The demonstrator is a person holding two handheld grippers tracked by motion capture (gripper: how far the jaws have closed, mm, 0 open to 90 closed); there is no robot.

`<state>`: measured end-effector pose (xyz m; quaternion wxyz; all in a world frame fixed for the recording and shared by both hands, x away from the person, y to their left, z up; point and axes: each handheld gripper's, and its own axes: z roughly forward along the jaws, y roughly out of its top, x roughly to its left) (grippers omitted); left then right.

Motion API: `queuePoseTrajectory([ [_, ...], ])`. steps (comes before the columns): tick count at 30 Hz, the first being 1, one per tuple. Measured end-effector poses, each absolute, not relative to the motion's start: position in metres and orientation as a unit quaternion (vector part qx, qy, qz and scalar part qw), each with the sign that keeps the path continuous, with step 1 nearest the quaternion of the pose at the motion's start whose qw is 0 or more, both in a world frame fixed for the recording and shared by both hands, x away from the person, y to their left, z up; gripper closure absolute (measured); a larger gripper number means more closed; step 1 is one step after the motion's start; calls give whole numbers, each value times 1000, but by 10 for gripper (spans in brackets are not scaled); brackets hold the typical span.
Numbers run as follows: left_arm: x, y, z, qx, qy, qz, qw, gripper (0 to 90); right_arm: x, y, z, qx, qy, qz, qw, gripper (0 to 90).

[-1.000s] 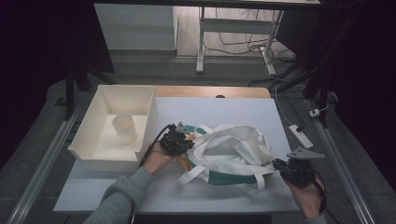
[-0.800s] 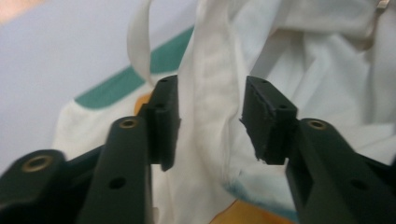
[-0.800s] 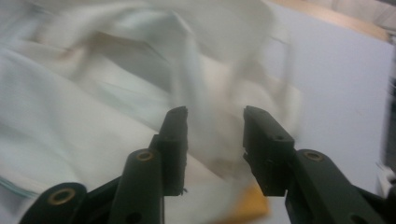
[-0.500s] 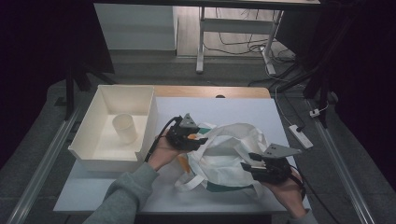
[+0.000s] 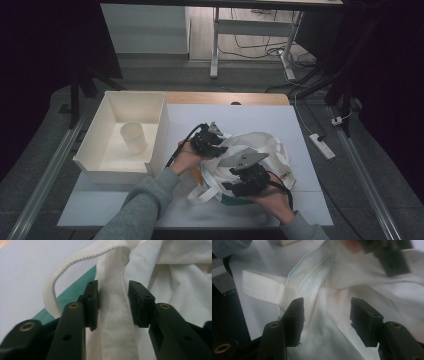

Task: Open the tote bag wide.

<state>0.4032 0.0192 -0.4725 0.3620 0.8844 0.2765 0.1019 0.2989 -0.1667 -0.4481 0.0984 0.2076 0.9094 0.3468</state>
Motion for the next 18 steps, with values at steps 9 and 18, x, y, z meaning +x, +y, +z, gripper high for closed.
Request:
queuePoseTrajectory([
  [9, 409, 23, -481, 887, 286, 97, 350, 850, 304, -158, -470, 213, 920, 325, 59, 715],
  [18, 410, 29, -481, 877, 300, 108, 360, 862, 296, -161, -472, 195, 920, 338, 34, 862],
])
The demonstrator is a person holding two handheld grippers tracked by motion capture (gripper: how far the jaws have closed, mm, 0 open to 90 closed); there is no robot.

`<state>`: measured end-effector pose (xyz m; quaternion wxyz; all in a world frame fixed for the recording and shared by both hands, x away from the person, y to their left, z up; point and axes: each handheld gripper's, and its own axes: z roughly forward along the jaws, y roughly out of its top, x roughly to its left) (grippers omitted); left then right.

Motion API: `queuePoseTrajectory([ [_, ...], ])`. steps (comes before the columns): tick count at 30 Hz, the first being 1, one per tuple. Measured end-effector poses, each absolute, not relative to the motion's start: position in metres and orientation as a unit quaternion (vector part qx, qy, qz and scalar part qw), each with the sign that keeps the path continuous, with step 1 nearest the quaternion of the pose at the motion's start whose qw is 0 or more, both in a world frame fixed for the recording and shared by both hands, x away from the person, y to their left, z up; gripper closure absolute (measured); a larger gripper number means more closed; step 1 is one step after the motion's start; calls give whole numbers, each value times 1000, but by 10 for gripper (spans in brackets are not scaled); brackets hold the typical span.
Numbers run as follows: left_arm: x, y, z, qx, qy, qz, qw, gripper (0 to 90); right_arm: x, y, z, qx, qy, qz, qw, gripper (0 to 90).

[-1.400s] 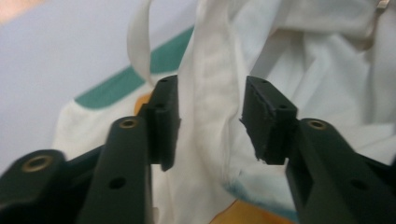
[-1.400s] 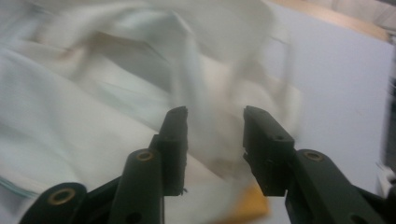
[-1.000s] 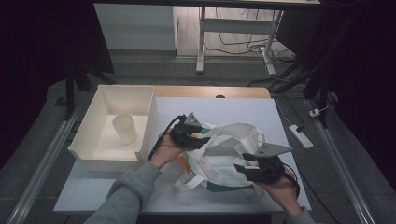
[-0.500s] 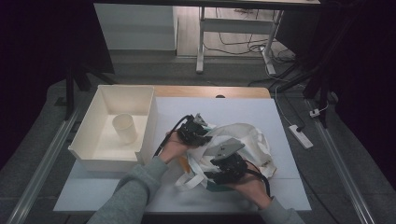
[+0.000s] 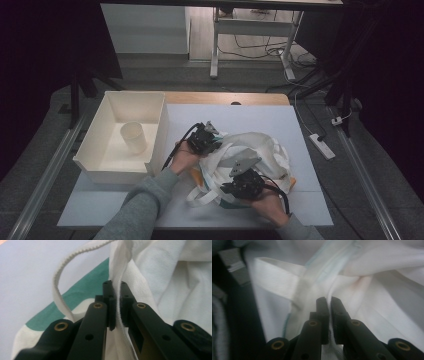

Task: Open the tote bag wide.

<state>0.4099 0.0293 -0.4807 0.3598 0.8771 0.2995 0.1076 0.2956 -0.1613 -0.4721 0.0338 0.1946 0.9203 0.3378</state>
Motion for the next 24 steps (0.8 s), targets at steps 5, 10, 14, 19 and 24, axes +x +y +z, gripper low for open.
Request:
queuePoseTrajectory([
  [5, 407, 35, -475, 876, 300, 104, 363, 863, 284, -164, -460, 175, 911, 372, 13, 868],
  [10, 400, 34, -471, 880, 291, 104, 360, 863, 272, -168, -448, 165, 906, 389, -4, 869],
  [14, 401, 34, -478, 882, 297, 102, 351, 862, 273, -162, -465, 165, 916, 365, -23, 869],
  [19, 405, 35, -485, 882, 307, 91, 347, 862, 271, -156, -480, 164, 926, 338, -17, 869],
  [24, 408, 36, -490, 881, 314, 86, 344, 861, 271, -154, -487, 165, 931, 325, -14, 869],
])
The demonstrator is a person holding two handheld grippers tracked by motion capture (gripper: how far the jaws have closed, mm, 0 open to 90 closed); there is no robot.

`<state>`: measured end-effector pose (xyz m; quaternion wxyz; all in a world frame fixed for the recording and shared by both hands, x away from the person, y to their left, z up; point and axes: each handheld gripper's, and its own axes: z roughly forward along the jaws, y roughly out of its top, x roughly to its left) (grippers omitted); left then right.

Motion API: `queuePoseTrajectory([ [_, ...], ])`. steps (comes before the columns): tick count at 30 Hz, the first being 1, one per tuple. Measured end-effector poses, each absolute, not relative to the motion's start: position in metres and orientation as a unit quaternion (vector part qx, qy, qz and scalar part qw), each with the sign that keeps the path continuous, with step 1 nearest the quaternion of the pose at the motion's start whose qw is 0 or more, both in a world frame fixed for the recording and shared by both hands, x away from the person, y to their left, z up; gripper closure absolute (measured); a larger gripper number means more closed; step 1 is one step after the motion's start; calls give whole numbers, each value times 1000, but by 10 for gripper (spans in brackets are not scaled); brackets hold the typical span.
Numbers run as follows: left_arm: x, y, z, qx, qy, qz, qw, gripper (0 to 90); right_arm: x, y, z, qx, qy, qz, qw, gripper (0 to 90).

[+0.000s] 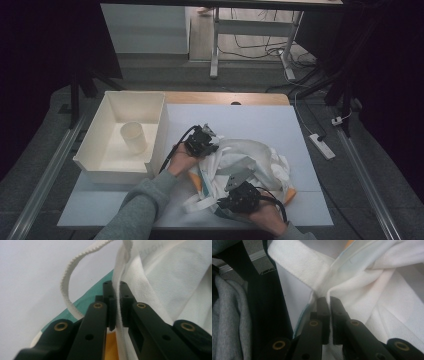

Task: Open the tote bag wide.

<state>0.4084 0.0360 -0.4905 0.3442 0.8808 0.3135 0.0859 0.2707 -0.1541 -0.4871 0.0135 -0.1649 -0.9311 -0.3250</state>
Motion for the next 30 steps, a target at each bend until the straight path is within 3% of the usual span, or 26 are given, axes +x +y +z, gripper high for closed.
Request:
queuePoseTrajectory([
  [19, 406, 39, -491, 877, 315, 82, 353, 850, 273, -156, -494, -159, -934, -320, 18, 866],
  [24, 395, 45, -475, 873, 299, 94, 373, 715, 274, -157, -494, -163, -931, -327, 23, 863],
  [30, 371, 50, -447, 866, 268, 104, 409, 628, 275, -158, -494, -166, -927, -336, 27, 861],
])
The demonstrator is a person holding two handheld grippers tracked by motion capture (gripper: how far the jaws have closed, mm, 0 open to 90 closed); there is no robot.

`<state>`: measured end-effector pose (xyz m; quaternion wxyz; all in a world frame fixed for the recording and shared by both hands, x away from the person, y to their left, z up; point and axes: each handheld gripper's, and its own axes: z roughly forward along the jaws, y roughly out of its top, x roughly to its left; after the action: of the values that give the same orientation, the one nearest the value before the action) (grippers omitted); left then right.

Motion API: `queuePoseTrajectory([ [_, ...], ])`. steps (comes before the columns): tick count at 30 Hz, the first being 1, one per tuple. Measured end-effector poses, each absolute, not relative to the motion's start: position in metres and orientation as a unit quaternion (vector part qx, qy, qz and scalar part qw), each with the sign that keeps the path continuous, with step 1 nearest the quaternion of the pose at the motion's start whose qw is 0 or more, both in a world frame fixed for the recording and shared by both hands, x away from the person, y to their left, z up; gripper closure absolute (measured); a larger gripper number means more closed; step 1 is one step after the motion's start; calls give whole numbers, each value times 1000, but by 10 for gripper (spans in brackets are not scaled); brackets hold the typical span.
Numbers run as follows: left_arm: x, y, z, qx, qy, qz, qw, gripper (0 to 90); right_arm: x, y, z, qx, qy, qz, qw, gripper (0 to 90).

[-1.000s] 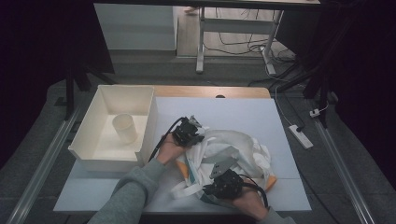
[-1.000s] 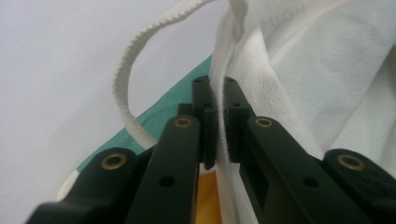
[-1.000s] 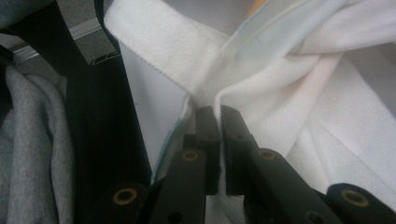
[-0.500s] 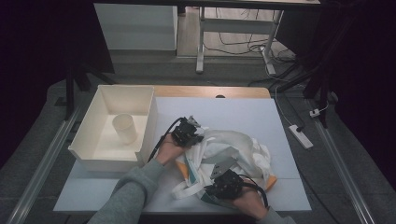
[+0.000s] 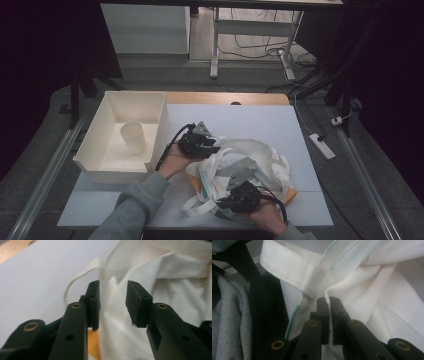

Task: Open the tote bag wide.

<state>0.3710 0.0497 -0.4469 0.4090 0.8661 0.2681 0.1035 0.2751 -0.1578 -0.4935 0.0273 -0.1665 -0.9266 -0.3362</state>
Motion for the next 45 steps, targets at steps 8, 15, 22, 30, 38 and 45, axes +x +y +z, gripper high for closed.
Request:
queuePoseTrajectory([
  [8, 363, 7, -452, 899, 206, 84, 378, 534, 275, -157, -494, -164, -928, -335, 24, 860],
  [15, 374, -14, -474, 918, 206, 95, 325, 487, 274, -157, -494, -161, -927, -337, 22, 860],
  [22, 382, -9, -479, 911, 226, 96, 332, 842, 271, -157, -490, -152, -926, -346, 11, 861],
  [30, 388, 11, -466, 887, 263, 135, 354, 874, 261, -153, -478, -139, -924, -357, -5, 865],
  [38, 400, 34, -468, 877, 299, 111, 361, 875, 257, -150, -478, -122, -933, -340, 0, 866],
  [45, 397, 30, -471, 880, 292, 124, 354, 873, 263, -154, -479, -128, -930, -346, 0, 716],
])
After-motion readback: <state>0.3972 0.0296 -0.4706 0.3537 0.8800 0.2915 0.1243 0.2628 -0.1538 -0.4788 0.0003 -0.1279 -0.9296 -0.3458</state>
